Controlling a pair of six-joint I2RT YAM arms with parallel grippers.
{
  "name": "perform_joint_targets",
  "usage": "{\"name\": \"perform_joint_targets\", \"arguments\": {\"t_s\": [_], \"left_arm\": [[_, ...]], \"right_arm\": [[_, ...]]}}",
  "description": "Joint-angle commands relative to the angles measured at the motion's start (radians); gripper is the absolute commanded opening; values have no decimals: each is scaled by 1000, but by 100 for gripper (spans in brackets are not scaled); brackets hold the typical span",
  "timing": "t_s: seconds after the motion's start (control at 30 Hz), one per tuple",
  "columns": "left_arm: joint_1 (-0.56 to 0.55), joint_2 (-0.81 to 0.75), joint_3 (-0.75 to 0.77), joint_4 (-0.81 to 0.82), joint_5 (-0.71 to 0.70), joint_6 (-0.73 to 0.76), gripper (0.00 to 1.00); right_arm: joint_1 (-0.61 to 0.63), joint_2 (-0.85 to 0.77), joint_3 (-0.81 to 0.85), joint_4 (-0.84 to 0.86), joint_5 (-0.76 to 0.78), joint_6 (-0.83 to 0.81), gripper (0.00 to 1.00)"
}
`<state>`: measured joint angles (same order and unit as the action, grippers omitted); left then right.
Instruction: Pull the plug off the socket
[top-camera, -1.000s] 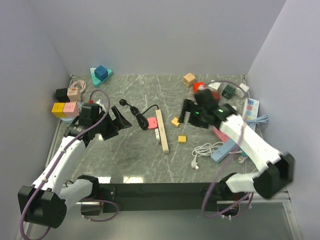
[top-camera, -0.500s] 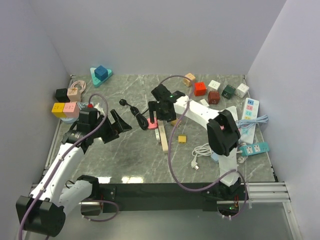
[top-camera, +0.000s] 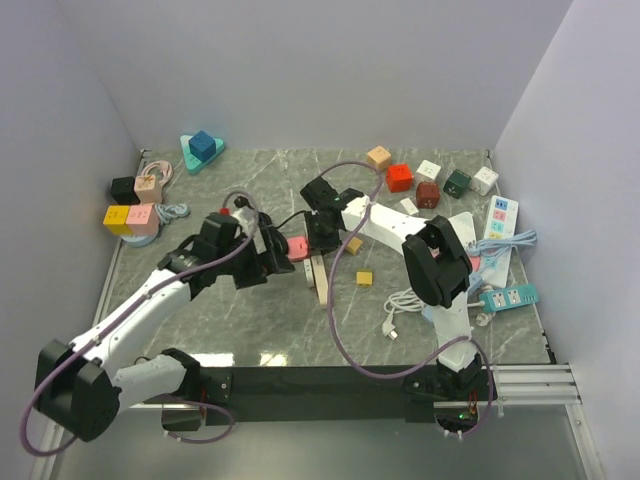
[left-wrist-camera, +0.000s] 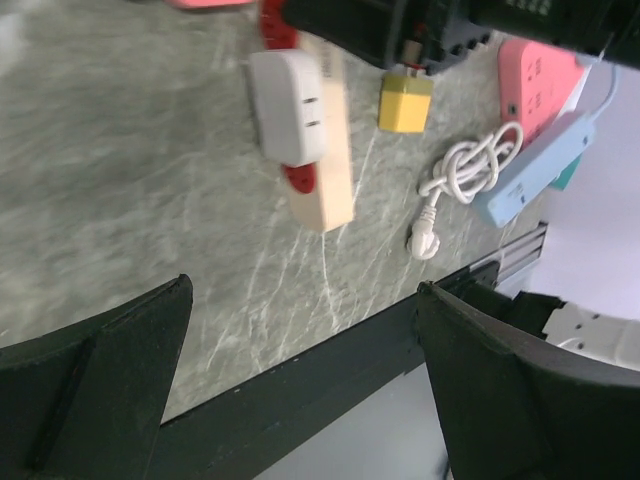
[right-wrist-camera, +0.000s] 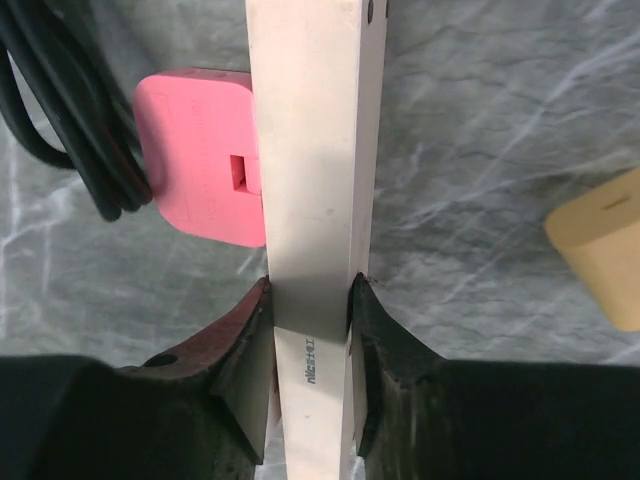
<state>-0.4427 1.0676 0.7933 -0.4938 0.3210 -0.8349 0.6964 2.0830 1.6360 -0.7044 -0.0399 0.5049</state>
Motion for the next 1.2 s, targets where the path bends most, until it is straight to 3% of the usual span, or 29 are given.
{"name": "perform_joint_targets", "arguments": {"t_s": [0.0, 0.57, 0.67, 0.7, 0.8, 0.9, 1.07, 1.17], "left_arm": [[-77, 58, 53, 109, -85, -18, 99], [-263, 346, 0, 255, -318, 82, 98], [-263, 374, -5, 239, -370, 108, 75], [-263, 373, -9, 233, -378, 111, 57], [-263, 347, -37, 228, -407, 115, 30], [-260, 292, -81, 228, -419, 106, 14], [-238, 210, -149, 293, -358, 89, 2], [-235, 196, -186, 349, -301, 83, 16]], "right_arm": [[9, -31, -42, 45, -115, 50, 0], [15, -116, -182, 181, -295, 204, 0], [14, -130, -189, 195, -310, 204, 0], [15, -133, -194, 198, -324, 199, 0], [12, -153, -214, 217, -340, 196, 0], [6, -176, -252, 256, -406, 195, 0], [-26, -210, -336, 338, -492, 201, 0], [-32, -209, -352, 353, -528, 198, 0]]}}
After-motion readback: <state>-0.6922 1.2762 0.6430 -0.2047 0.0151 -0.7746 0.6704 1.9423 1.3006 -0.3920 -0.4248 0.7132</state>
